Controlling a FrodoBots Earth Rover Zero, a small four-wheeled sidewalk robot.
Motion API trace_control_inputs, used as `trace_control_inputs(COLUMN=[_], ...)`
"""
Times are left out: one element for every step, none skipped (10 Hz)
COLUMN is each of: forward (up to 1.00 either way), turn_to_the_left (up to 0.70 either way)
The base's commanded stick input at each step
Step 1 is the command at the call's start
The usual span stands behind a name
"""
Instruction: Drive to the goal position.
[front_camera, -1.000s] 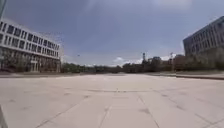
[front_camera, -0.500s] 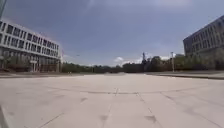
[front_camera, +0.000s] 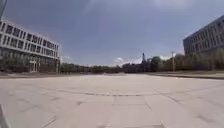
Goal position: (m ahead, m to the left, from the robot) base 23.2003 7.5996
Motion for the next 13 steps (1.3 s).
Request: trace_control_inputs(forward=[0.50,0.50,0.50,0.50,0.50,0.50,0.50,0.50,0.50,0.50,0.50,0.50,0.50], turn_to_the_left=[0.01,0.01,0.01,0.01,0.01,0.01,0.01,0.01,0.01,0.01,0.01,0.01,0.01])
